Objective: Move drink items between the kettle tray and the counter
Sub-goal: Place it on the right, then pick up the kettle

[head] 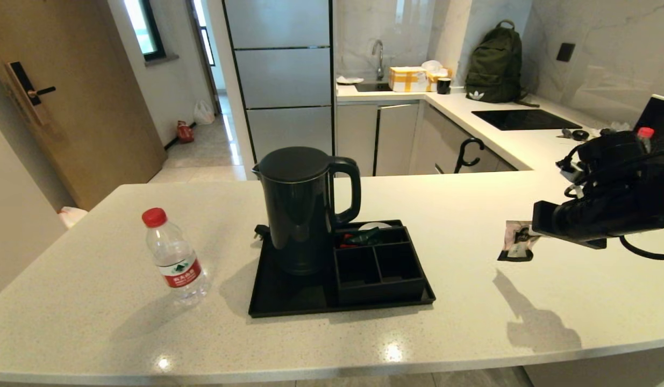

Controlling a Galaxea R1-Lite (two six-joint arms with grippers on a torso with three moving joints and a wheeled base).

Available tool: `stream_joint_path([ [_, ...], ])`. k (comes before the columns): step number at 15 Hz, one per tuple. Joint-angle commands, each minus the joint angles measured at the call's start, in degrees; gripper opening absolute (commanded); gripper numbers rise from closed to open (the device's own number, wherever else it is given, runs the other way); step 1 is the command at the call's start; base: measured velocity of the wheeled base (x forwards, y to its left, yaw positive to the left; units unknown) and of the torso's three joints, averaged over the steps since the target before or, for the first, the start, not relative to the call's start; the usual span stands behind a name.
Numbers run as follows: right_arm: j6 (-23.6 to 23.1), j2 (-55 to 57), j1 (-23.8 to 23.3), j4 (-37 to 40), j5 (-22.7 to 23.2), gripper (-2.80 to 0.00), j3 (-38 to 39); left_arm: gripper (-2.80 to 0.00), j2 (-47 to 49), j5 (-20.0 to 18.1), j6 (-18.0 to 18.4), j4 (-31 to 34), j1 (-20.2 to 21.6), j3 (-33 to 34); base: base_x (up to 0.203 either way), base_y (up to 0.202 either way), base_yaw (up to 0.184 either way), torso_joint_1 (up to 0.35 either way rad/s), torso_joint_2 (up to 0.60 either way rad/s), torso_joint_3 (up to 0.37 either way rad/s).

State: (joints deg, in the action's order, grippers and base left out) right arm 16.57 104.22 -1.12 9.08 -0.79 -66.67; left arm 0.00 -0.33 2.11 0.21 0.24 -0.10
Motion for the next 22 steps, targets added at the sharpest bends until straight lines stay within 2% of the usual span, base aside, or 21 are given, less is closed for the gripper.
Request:
stream_joint_path([
  [1, 0.1, 6.4, -0.9, -2.2, -0.6, -2.8, 0.1, -2.8, 0.0, 0.0, 0.0, 0.0, 0.0, 0.0, 0.0, 0.0, 0.0, 0.0, 0.0, 0.0],
  [3, 0.4, 7.6, -1.2, -3.2, -0.7, -2.8, 0.1, -2.8, 0.0, 0.0, 0.0, 0.0, 0.0, 0.0, 0.0, 0.0, 0.0, 0.0, 0.0, 0.0],
  [4, 0.3, 8.4, -1.2, -4.3, -0.7, 0.0, 0.3, -2.8, 0.1, 0.0, 0.0, 0.0, 0.0, 0.0, 0.0, 0.0, 0.0, 0.0, 0.0, 0.0],
  [11, 0.1, 8.1, -1.2, -5.8, -0.6, 0.0, 1.0, -2.8, 0.1, 0.0, 0.0, 0.0, 0.0, 0.0, 0.0, 0.0, 0.0, 0.0, 0.0, 0.0],
  [15, -0.5, -2.5, -1.0, -4.9, -0.1, 0.0, 5.2, -2.8, 0.0, 0.0, 0.0, -0.1, 0.1, 0.0, 0.0, 0.0, 0.0, 0.0, 0.0, 0.0],
  [17, -0.8, -12.9, -0.5, -3.3, 0.0, 0.0, 8.2, -2.8, 0.1, 0.0, 0.0, 0.0, 0.0, 0.0, 0.0, 0.0, 0.0, 0.0, 0.0, 0.0],
  [18, -0.9, -18.5, -0.3, -2.0, 0.0, -2.8, 10.1, -2.8, 0.0, 0.0, 0.0, 0.0, 0.0, 0.0, 0.0, 0.0, 0.0, 0.0, 0.0, 0.0],
  [22, 0.3, -37.8, 0.0, 5.7, -0.6, -2.8, 15.3, -2.8, 0.0, 0.0, 0.0, 0.0, 0.1, 0.0, 0.0, 0.0, 0.0, 0.0, 0.0, 0.0],
])
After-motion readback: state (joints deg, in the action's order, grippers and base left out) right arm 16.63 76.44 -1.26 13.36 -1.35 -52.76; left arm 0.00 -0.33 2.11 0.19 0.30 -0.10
